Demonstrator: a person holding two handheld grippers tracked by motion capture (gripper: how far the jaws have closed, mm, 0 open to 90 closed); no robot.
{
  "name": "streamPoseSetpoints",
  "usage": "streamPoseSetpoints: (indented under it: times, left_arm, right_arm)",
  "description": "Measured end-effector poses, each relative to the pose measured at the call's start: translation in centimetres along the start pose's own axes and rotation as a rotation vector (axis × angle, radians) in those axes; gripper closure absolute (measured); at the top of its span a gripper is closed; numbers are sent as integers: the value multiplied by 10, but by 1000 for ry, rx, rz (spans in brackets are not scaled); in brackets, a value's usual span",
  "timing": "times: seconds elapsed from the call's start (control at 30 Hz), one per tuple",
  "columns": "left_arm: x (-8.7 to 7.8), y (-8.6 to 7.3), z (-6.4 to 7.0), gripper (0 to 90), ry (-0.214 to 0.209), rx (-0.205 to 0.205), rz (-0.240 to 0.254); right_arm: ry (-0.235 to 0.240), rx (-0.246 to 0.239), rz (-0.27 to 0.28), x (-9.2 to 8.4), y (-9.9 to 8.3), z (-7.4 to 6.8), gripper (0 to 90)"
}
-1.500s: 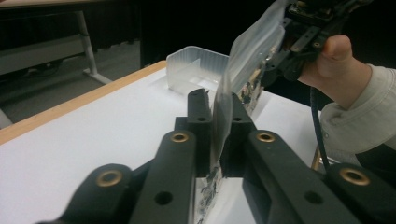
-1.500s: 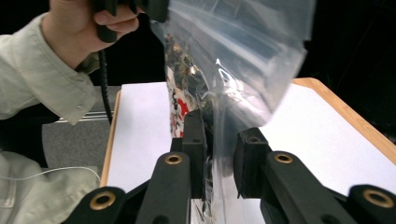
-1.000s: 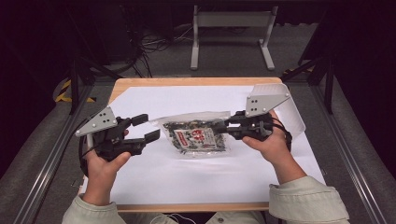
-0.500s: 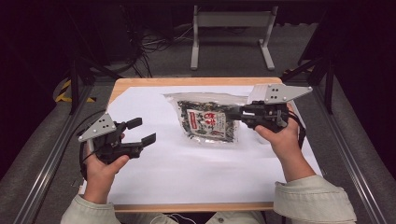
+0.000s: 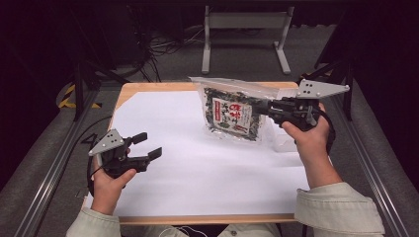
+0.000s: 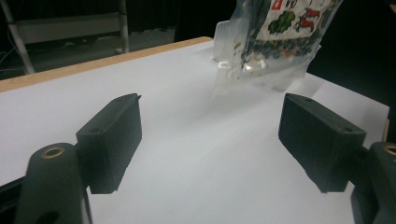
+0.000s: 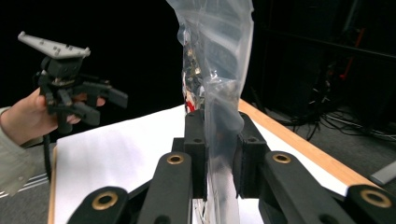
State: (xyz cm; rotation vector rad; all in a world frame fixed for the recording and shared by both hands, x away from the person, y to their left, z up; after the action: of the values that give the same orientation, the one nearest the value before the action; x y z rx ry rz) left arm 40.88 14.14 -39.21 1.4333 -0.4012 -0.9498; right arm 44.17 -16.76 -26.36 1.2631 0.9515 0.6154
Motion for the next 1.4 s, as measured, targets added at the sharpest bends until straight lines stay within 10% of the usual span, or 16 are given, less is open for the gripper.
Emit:
streamPoseSetpoints:
  times: [0.8, 1.4]
  left_arm:
    - [9, -33, -30, 207, 23, 56, -53]
    - [13, -41, -33, 190, 32, 38, -84]
  right_arm:
    - [-239, 84, 85, -46, 11, 84, 777]
    - [-358, 84, 79, -73, 0, 121, 777]
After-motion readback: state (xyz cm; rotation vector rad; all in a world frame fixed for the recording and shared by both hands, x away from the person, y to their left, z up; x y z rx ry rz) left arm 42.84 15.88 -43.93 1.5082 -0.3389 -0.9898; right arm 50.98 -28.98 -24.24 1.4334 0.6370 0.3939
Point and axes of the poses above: each handheld gripper's, and its own axes: x roughly forward along the jaws, y roughly out of its top, z roughly to its right, the point moved 10 cm from there along x, roughly forward along the jaws
